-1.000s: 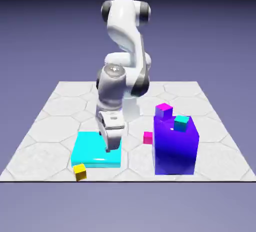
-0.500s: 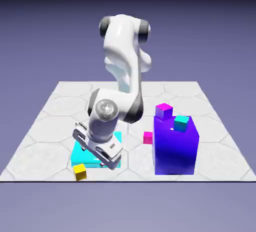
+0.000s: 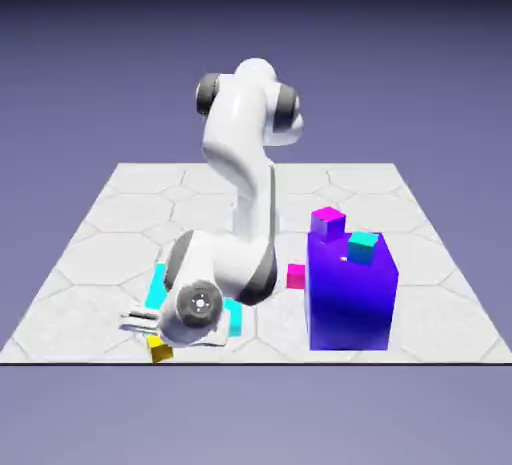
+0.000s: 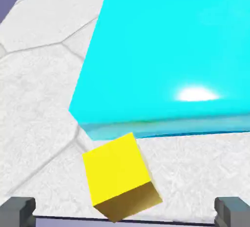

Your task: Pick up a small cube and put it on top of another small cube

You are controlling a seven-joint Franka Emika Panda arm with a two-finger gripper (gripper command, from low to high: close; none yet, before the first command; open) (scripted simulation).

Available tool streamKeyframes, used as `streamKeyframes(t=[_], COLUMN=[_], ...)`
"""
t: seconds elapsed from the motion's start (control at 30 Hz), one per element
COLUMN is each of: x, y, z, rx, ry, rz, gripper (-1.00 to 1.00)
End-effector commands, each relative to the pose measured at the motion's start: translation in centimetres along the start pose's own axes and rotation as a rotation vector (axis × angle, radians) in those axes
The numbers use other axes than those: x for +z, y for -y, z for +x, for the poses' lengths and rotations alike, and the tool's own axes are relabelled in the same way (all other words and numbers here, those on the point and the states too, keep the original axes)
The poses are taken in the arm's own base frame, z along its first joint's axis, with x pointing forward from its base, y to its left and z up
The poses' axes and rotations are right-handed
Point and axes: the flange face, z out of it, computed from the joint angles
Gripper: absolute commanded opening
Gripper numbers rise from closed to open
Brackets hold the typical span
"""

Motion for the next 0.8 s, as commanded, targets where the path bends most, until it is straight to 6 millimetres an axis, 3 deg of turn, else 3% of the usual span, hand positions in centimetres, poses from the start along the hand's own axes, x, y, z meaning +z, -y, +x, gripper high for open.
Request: streamKeyframes(t=[0.0, 0.2, 0.27, 0.43, 0.47, 0.5, 0.53, 0.7, 0.73, 0.77], x=[0.4, 3.0, 3.1, 9.4, 9.4, 9.4, 9.4, 3.2, 0.7, -0.4], y=[-0.2, -1.5, -1.5, -2.2, -2.2, -2.2, -2.2, -1.5, -0.3, -1.5], z=[-0.3, -1.6, -1.7, -1.9, -1.9, -1.9, -1.9, -1.7, -1.3, -0.1], rx=[-0.041, -0.288, -0.298, -0.297, -0.297, -0.297, -0.297, -0.298, -0.254, -0.262], ry=[-0.013, -0.104, -0.109, -0.108, -0.108, -0.108, -0.108, -0.109, -0.084, -0.083], rz=[0.017, 0.108, 0.111, 0.111, 0.111, 0.111, 0.111, 0.111, 0.09, 0.091], gripper=[0.0, 0.0, 0.0, 0.0, 0.0, -1.0, -1.0, -1.0, -1.0, -1.0])
